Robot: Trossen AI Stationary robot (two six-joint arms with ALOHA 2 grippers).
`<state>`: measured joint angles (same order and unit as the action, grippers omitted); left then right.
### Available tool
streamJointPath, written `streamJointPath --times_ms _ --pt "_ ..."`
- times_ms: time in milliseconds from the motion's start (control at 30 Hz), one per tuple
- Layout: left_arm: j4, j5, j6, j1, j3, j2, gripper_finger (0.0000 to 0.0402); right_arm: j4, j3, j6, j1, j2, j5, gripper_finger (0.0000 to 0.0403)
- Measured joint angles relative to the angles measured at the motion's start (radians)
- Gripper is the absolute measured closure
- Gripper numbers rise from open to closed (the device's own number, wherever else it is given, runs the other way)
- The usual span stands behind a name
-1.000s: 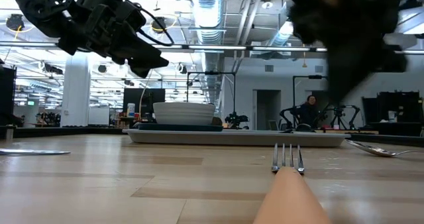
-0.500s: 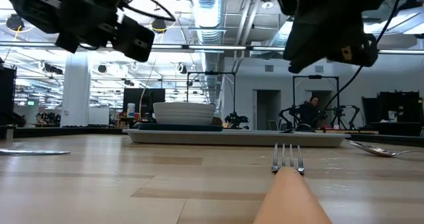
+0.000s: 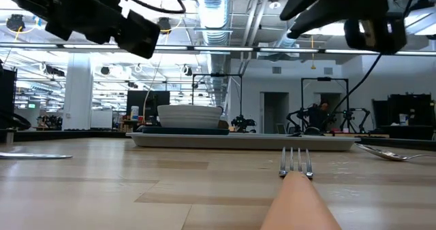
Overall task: Set up tray
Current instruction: Put the fork on top of the black table napkin on the gray serving tray
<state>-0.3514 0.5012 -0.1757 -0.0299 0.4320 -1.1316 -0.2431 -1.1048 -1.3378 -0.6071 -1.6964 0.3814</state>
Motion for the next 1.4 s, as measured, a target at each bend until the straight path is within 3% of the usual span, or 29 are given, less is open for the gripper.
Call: streamJointPath --times_ms 200,467,900,1167,1400 --pt "0.058 -0.045 -0.001 0.0 0.0 0.0 0.0234 0.005 -0.006 -0.053 0.01 -0.085 -0.033 0.0346" --pt "0.069 -0.046 -0.021 0.0 0.002 0.0 0.0234 -0.018 0.0 0.161 0.078 -0.132 -0.191 0.0346" --pt "0.07 -0.046 -0.043 0.001 0.002 0.0 0.0234 -0.123 -0.001 0.334 0.198 -0.137 -0.379 0.0346" --pt "0.071 -0.046 -0.042 0.001 0.002 0.0 0.0234 -0.123 -0.001 0.431 0.255 -0.137 -0.452 0.0346" --pt "0.079 -0.046 -0.042 0.001 0.001 0.0 0.0234 -0.123 -0.001 0.441 0.257 -0.137 -0.455 0.034"
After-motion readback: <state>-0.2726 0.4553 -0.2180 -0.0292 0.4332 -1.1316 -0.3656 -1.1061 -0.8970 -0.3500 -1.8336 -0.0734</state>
